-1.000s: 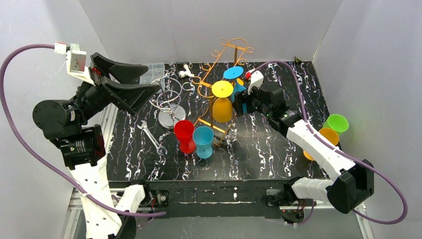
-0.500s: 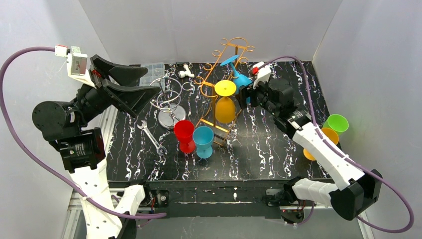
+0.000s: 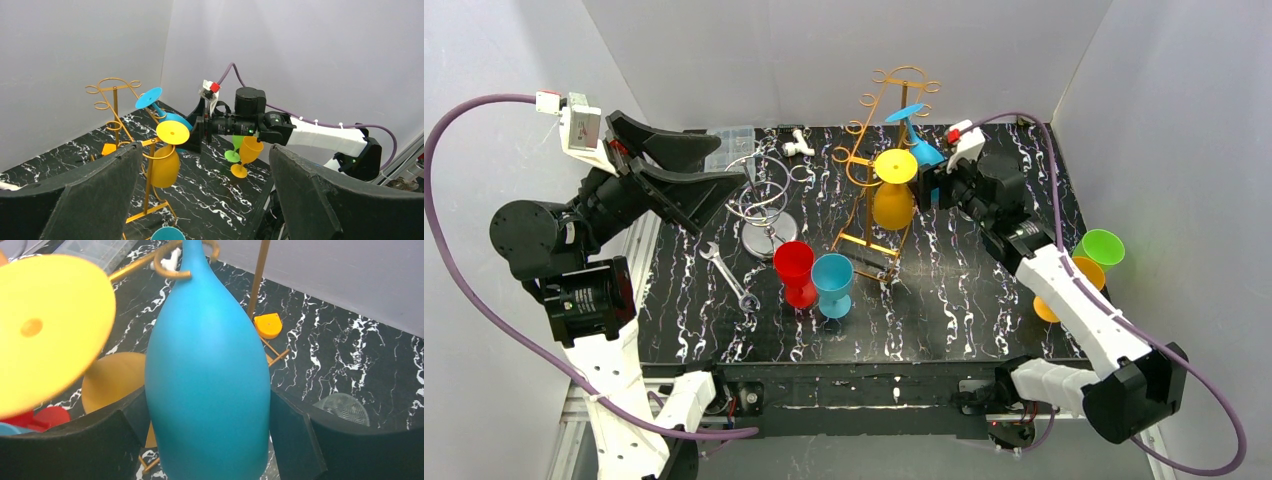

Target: Place the wine glass upside down on the wine glass rack

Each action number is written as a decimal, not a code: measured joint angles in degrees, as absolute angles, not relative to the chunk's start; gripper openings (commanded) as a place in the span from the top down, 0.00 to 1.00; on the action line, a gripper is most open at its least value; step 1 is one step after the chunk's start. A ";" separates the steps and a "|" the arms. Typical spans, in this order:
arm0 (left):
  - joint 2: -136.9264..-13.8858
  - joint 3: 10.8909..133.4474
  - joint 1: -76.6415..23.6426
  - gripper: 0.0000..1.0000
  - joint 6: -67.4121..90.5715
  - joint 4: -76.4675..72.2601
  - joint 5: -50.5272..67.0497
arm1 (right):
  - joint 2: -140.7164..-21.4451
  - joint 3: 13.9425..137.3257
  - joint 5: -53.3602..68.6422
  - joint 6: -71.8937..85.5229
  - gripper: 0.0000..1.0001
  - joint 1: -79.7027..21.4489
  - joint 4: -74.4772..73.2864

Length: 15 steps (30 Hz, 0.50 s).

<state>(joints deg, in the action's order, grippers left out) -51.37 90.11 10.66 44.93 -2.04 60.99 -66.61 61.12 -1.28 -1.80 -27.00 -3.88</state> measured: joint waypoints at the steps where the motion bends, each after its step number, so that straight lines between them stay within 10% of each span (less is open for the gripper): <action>1: -51.37 90.11 10.66 0.02 44.88 -2.02 60.99 | -65.87 60.16 -0.84 -1.58 0.26 -27.00 -3.31; 15: -51.75 90.11 10.66 0.02 44.82 -2.04 60.82 | -56.62 53.45 -1.98 -1.80 0.26 -27.03 -1.72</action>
<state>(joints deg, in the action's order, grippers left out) -51.75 90.11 10.66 44.82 -2.04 60.82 -56.62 53.45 -1.98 -1.80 -27.03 -1.72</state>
